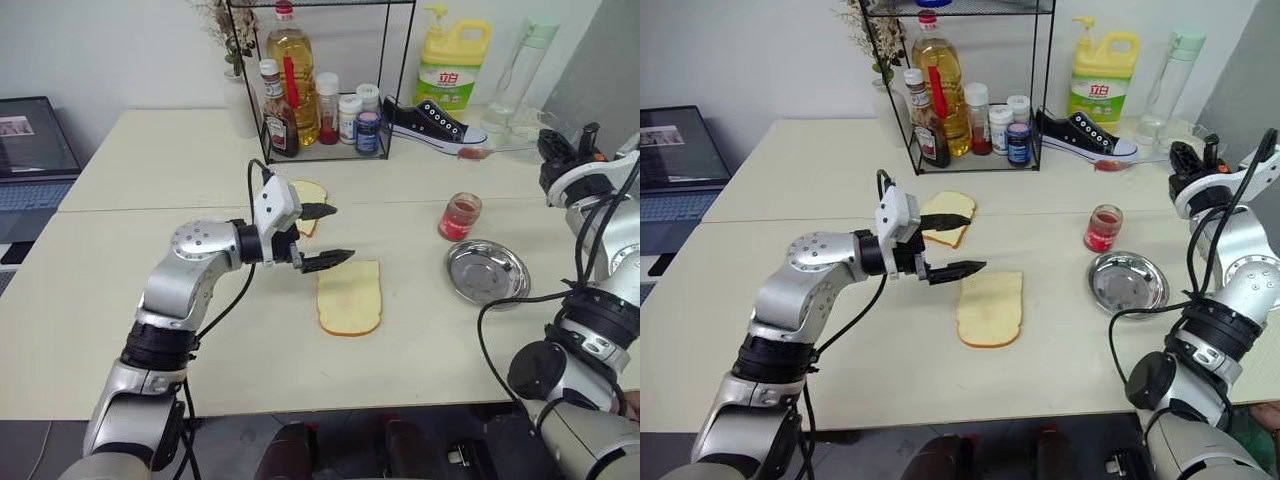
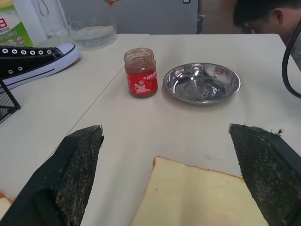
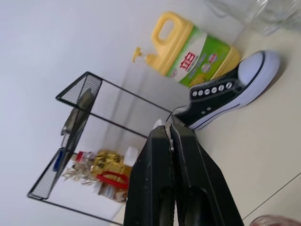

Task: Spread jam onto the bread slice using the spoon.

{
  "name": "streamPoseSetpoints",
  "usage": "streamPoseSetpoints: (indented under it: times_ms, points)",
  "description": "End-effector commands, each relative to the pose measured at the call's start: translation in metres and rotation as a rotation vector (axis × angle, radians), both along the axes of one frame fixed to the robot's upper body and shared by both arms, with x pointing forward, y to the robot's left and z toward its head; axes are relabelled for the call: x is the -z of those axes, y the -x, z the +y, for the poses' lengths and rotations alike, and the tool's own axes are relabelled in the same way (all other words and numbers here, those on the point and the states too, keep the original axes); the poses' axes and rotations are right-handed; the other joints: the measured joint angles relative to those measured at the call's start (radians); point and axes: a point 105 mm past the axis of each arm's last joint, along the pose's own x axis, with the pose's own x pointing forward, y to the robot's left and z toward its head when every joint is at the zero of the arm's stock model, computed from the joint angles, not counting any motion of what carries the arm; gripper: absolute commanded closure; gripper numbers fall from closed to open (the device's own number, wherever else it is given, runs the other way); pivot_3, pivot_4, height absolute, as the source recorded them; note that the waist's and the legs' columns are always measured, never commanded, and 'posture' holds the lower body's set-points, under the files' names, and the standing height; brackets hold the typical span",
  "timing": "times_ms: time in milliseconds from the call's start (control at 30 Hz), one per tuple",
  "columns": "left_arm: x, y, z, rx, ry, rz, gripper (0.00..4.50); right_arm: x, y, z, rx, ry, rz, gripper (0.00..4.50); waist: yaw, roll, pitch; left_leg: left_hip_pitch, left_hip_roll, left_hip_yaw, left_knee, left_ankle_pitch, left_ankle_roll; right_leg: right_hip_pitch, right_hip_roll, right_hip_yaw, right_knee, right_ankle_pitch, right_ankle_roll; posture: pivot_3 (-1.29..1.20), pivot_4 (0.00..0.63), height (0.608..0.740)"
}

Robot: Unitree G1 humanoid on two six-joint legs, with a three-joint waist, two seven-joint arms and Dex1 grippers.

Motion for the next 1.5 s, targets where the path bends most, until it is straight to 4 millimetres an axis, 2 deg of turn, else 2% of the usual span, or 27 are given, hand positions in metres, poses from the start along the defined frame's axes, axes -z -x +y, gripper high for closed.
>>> streamPoseSetpoints:
  times_ms: [33, 200, 367, 433, 600, 700, 800, 1000, 1167, 1333, 1500]
  points:
    - [-0.013, 0.008, 0.012, -0.042, 0.021, -0.042, 0.00, -0.023, 0.009, 0.026, -0.080, -0.004, -0.081, 4.45, 0.000, 0.000, 0.000, 0.000, 0.000, 0.000, 0.000, 0.000, 0.000, 0.000, 0.000, 0.000, 0.000, 0.000, 0.000, 0.00, 0.150, 0.740]
    - [-0.003, 0.026, 0.028, -0.099, 0.012, 0.005, 0.00, -0.022, 0.014, 0.070, -0.239, 0.024, -0.071, 4.45, -0.002, 0.000, 0.000, 0.000, 0.000, 0.000, 0.000, 0.000, 0.000, -0.001, 0.000, 0.000, 0.000, 0.000, 0.000, 0.00, 0.150, 0.740]
    - [0.012, 0.052, 0.033, -0.140, 0.000, 0.063, 0.00, 0.001, 0.028, 0.110, -0.375, 0.120, -0.009, 4.45, 0.001, 0.000, 0.000, 0.000, 0.001, 0.000, 0.000, 0.000, 0.000, -0.001, 0.000, 0.000, -0.001, 0.000, 0.000, 0.00, 0.150, 0.740]
    - [0.017, 0.058, 0.036, -0.157, -0.014, 0.071, 0.00, 0.008, 0.033, 0.118, -0.405, 0.142, 0.005, 4.45, 0.003, 0.000, 0.000, 0.000, 0.001, -0.001, 0.000, 0.000, 0.000, 0.000, 0.000, 0.000, 0.000, 0.000, 0.000, 0.00, 0.150, 0.740]
    - [0.034, 0.076, 0.042, -0.203, -0.036, 0.108, 0.00, 0.038, 0.052, 0.156, -0.521, 0.359, 0.037, 4.45, 0.000, 0.000, 0.000, 0.000, 0.000, -0.001, 0.000, 0.000, 0.000, 0.000, 0.000, 0.000, 0.000, 0.000, 0.000, 0.00, 0.150, 0.740]
    - [0.040, 0.081, 0.043, -0.213, -0.047, 0.115, 0.00, 0.045, 0.058, 0.166, -0.556, 0.411, 0.030, 4.45, 0.000, 0.000, 0.000, 0.000, 0.000, -0.001, -0.001, 0.000, 0.000, 0.000, 0.000, 0.000, -0.001, 0.000, 0.000, 0.00, 0.150, 0.740]
    - [0.051, 0.085, 0.046, -0.237, -0.054, 0.131, 0.00, 0.063, 0.071, 0.181, -0.625, 0.565, 0.015, 4.45, 0.004, 0.000, 0.000, 0.000, 0.000, -0.002, 0.000, 0.000, 0.000, 0.001, 0.000, -0.001, -0.001, 0.000, 0.000, 0.00, 0.150, 0.740]
    - [0.064, 0.090, 0.046, -0.242, -0.066, 0.145, 0.00, 0.082, 0.072, 0.180, -0.639, 0.707, -0.011, 4.45, 0.003, 0.000, 0.000, 0.001, 0.000, -0.002, 0.000, 0.000, 0.000, 0.001, 0.000, -0.001, -0.001, 0.000, 0.000, 0.00, 0.150, 0.740]
    - [0.064, 0.088, 0.044, -0.244, -0.056, 0.144, 0.00, 0.093, 0.068, 0.179, -0.622, 0.813, -0.042, 4.45, 0.003, 0.000, 0.000, 0.001, 0.000, -0.002, -0.001, 0.000, 0.000, 0.001, 0.000, -0.001, -0.001, 0.000, 0.000, 0.00, 0.150, 0.740]
    - [0.061, 0.085, 0.041, -0.248, -0.047, 0.135, 0.00, 0.097, 0.063, 0.180, -0.595, 0.844, -0.065, 4.45, 0.003, 0.000, 0.000, 0.001, 0.000, -0.002, 0.000, 0.000, 0.000, 0.001, 0.000, -0.001, -0.001, 0.000, 0.000, 0.00, 0.150, 0.740]
    - [0.058, 0.082, 0.039, -0.243, -0.044, 0.131, 0.00, 0.092, 0.060, 0.184, -0.562, 0.947, -0.149, 4.45, 0.004, 0.000, 0.000, 0.001, 0.000, -0.002, 0.000, 0.000, 0.000, 0.001, 0.000, -0.001, -0.001, 0.000, 0.000, 0.00, 0.150, 0.740]
